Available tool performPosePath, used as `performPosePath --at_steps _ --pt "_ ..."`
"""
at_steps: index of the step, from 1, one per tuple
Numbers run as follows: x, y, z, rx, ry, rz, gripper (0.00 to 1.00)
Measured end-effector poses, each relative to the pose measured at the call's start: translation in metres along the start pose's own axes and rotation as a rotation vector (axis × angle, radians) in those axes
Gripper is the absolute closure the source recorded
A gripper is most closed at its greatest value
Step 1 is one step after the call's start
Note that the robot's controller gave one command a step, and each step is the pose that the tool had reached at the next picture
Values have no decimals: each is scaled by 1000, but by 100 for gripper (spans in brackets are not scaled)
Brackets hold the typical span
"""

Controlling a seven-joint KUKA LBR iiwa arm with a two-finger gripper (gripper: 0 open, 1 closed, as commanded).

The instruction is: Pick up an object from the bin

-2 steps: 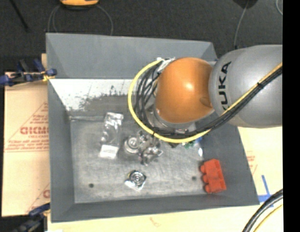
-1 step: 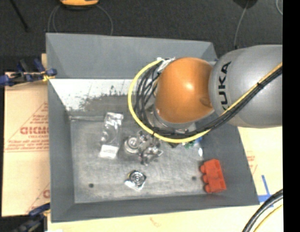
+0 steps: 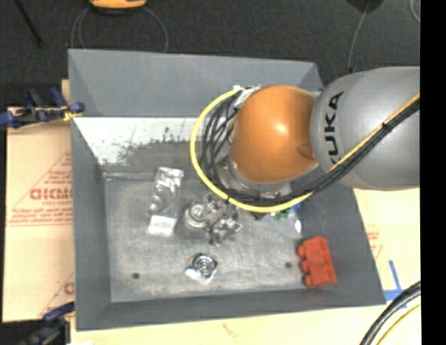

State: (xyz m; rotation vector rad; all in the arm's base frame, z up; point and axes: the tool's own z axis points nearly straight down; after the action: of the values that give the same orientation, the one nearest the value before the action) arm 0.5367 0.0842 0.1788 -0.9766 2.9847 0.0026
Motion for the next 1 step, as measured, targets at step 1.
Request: performPosePath --at_steps 1 --pt "0 0 0 0 0 1 100"
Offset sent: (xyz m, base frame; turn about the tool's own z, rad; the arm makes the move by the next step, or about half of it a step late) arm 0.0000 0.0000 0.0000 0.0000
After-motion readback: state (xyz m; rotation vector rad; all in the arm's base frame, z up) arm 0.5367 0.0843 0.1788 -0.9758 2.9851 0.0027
